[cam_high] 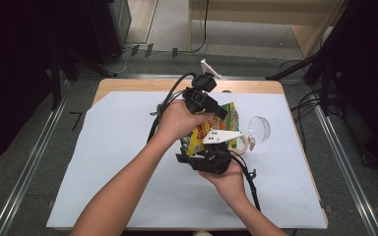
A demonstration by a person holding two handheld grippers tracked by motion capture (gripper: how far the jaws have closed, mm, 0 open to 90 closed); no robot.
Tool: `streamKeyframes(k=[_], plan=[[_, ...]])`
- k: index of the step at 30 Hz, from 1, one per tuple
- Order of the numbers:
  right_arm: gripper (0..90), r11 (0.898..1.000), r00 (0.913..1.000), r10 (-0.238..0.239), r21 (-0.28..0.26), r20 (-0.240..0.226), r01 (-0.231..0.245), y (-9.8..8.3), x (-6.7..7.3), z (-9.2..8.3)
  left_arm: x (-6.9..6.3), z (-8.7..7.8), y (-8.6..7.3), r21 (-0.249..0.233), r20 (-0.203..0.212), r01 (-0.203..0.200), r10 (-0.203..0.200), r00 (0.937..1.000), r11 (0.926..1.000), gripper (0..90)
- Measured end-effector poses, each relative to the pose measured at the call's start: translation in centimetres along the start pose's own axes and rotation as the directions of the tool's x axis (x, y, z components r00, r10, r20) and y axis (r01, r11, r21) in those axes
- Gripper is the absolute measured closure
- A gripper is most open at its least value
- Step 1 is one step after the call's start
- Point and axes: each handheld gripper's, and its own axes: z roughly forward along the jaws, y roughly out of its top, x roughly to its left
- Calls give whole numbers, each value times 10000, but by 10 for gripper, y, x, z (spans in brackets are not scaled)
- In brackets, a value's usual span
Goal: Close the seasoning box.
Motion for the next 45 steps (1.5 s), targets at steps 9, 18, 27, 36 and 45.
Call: streamKeyframes(k=[9, 18, 27, 36, 45], plan=[[685, 10000, 10000, -33, 48, 19, 33, 0, -3, 0, 2, 1, 1, -53, 45, 47, -47, 10000, 10000, 815], [684, 9997, 9998, 188, 146, -104, -187, 3, -3, 0, 4, 1, 3, 97, 37, 110, -110, 9999, 9999, 815], [682, 9997, 9996, 196, 164, -183, -193, 4, -2, -1, 4, 1, 4, 117, -13, 133, -133, 9999, 9998, 814], [683, 9997, 9996, 172, 155, -231, -168, 4, 1, 0, 6, 0, 4, 240, 138, 195, -198, 9997, 9995, 814], [689, 9999, 9999, 97, 107, -139, -96, 3, 2, 0, 6, 0, 4, 242, 294, 228, -235, 9993, 9994, 813]])
